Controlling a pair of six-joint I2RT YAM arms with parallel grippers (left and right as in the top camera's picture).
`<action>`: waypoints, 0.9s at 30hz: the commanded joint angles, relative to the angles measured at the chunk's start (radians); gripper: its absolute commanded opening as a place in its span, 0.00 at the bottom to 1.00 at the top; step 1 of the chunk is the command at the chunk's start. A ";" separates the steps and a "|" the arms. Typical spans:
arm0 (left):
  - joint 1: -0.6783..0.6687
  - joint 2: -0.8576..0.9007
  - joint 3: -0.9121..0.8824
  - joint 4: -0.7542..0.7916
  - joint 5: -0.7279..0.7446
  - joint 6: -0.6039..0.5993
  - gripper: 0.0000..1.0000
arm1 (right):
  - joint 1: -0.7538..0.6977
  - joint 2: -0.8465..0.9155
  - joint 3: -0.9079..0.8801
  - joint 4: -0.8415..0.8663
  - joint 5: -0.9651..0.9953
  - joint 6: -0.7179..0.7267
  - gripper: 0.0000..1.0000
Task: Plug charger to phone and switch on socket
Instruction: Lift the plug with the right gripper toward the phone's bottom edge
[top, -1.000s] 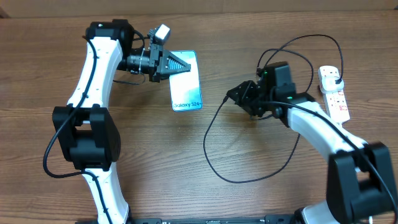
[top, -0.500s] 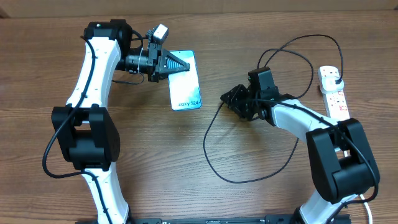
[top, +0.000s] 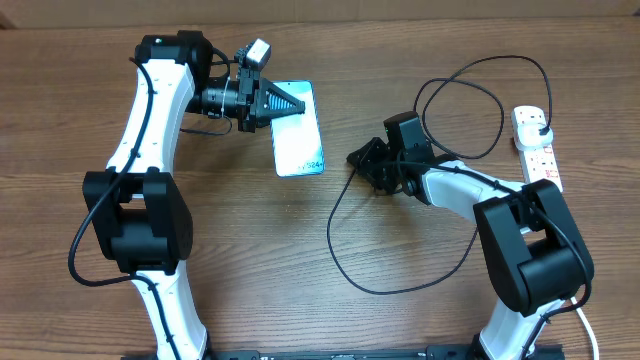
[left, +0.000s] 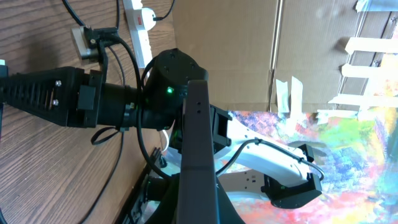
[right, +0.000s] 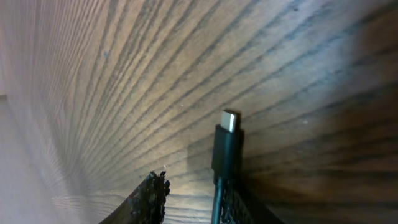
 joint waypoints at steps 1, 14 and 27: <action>0.002 -0.001 0.017 -0.002 0.053 -0.011 0.04 | 0.002 0.055 0.008 -0.008 0.027 0.007 0.32; 0.002 -0.001 0.017 -0.002 0.053 -0.011 0.04 | 0.002 0.087 0.007 -0.024 0.036 -0.109 0.04; 0.002 -0.001 0.017 0.003 0.045 -0.011 0.04 | -0.121 -0.076 0.010 -0.086 -0.319 -0.505 0.04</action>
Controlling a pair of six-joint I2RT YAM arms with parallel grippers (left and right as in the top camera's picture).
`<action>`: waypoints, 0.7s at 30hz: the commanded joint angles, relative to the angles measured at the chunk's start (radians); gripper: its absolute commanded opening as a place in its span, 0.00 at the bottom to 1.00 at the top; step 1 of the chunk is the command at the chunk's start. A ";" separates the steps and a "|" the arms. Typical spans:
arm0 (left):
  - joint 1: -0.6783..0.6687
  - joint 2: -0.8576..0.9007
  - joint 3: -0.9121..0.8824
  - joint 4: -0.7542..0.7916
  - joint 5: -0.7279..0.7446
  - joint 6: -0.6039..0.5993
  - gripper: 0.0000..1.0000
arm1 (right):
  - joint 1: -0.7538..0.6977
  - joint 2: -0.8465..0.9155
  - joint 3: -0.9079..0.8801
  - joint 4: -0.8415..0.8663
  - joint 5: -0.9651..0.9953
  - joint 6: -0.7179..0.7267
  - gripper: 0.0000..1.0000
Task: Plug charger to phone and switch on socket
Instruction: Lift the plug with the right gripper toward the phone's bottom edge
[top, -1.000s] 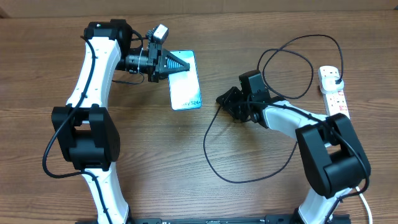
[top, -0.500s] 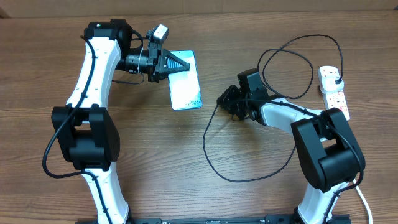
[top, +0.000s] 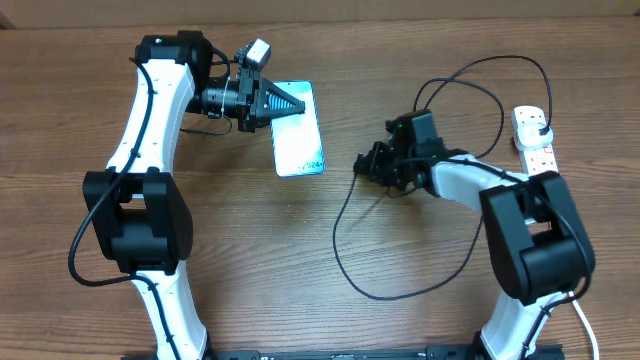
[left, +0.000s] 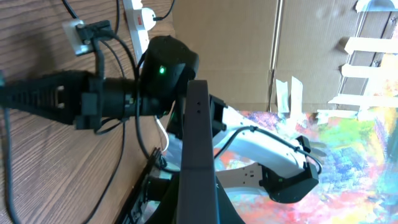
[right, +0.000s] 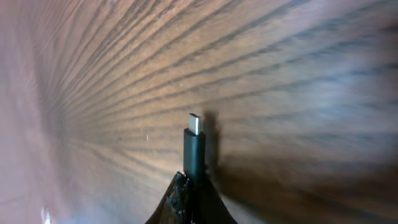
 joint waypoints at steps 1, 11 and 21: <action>0.002 -0.001 0.017 0.009 0.040 -0.010 0.04 | -0.039 -0.130 -0.009 -0.034 -0.129 -0.143 0.04; 0.002 -0.001 0.017 0.054 -0.004 -0.010 0.04 | -0.045 -0.461 -0.010 -0.265 -0.174 -0.220 0.04; 0.002 -0.001 0.017 0.089 0.007 -0.011 0.04 | -0.042 -0.665 -0.010 -0.429 -0.254 -0.289 0.04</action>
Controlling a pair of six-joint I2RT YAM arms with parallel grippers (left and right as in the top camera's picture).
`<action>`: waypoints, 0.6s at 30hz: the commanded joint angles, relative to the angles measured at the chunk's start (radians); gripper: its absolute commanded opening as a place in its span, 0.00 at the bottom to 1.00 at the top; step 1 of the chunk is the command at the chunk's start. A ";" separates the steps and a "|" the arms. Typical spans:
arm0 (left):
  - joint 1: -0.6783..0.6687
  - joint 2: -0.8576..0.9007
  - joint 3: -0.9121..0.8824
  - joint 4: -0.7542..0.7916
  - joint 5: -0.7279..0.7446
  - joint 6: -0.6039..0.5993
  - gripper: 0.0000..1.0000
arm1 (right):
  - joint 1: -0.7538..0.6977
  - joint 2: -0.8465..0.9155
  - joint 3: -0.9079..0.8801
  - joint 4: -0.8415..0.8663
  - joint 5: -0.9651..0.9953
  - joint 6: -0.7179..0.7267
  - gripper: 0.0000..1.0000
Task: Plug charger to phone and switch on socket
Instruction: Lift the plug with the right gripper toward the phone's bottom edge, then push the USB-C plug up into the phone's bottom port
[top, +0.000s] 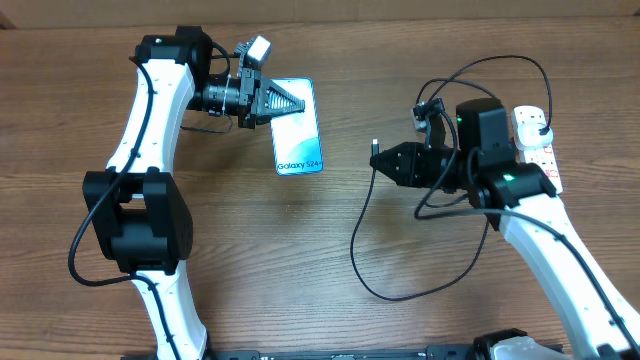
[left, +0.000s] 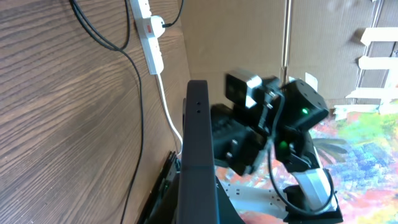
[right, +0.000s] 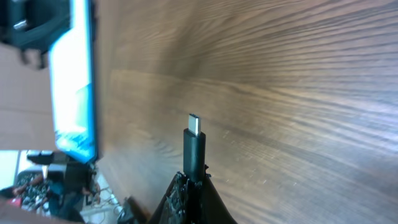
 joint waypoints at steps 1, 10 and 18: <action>0.002 -0.001 0.017 0.016 0.049 -0.010 0.04 | 0.006 -0.068 -0.003 -0.027 -0.069 -0.046 0.04; 0.002 -0.001 0.017 0.159 0.152 -0.134 0.04 | 0.114 -0.088 -0.011 -0.021 -0.106 -0.027 0.04; 0.002 -0.001 0.017 0.308 0.209 -0.332 0.04 | 0.190 -0.088 -0.011 0.040 -0.096 0.043 0.04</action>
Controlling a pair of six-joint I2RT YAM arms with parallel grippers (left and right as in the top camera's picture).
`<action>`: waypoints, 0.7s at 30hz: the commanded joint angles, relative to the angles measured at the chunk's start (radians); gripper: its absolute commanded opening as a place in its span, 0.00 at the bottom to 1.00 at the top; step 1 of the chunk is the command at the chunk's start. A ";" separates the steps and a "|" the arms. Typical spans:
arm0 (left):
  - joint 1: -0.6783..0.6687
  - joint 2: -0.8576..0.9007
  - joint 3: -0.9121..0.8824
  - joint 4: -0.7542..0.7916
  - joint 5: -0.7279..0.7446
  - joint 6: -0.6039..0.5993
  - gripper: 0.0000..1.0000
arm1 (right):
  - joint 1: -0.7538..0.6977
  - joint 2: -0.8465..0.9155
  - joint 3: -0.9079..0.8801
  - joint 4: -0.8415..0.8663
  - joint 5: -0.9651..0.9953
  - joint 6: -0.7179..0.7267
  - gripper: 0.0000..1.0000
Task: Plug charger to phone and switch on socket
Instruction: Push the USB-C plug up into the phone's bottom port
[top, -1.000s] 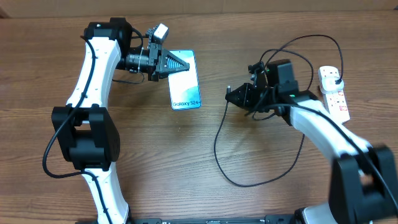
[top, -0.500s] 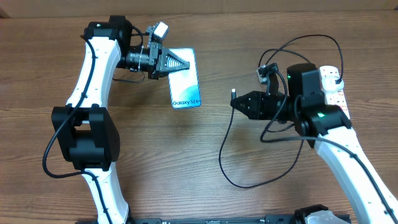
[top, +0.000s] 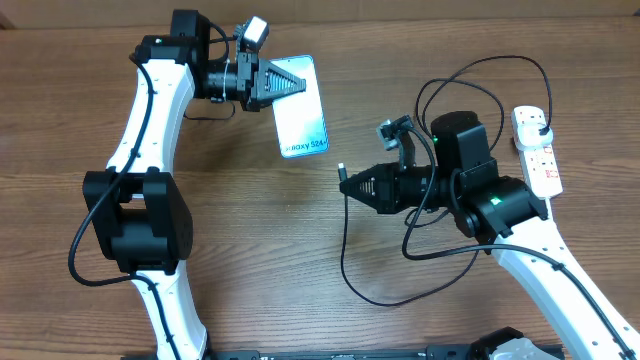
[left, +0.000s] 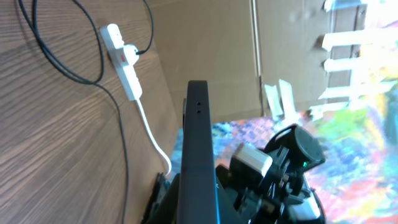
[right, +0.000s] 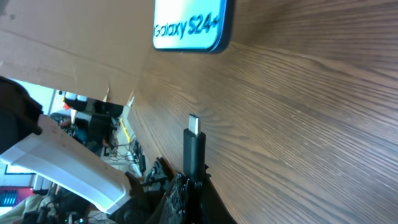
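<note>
The phone (top: 302, 115), its lit screen reading Galaxy S24, hangs tilted above the table's back middle, and my left gripper (top: 288, 84) is shut on its upper end. In the left wrist view the phone (left: 198, 143) shows edge-on as a dark bar. My right gripper (top: 357, 187) is shut on the black charger plug (right: 194, 146), whose metal tip (top: 342, 169) points left, just right of and below the phone's lower end. The phone (right: 188, 25) shows ahead of the plug. The black cable (top: 470, 95) runs to the white power strip (top: 535, 148) at the right edge.
The cable loops over the wooden table (top: 250, 260) below my right arm and behind it. The power strip (left: 122, 50) with its red switch lies far right. A cardboard wall stands behind the table.
My left gripper has lifted and tilted the phone, its lower end now further right. My right gripper carried the plug left and toward the front, closer to the phone's lower end.
The phone lay flat with my left gripper at its top end, while my right gripper stood low over the plug on the table. It then shut on the plug, and by 0.6 s ago held it raised. Now both phone and plug are in the air, near each other.
</note>
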 joint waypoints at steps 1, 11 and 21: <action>0.002 -0.001 0.017 0.021 0.085 -0.117 0.04 | 0.023 -0.011 -0.008 0.027 -0.011 0.043 0.04; 0.002 -0.001 0.017 0.021 0.085 -0.124 0.04 | 0.062 0.023 -0.008 0.093 -0.009 0.110 0.04; 0.002 -0.001 0.017 0.022 0.085 -0.124 0.04 | 0.113 0.069 -0.008 0.166 0.000 0.156 0.04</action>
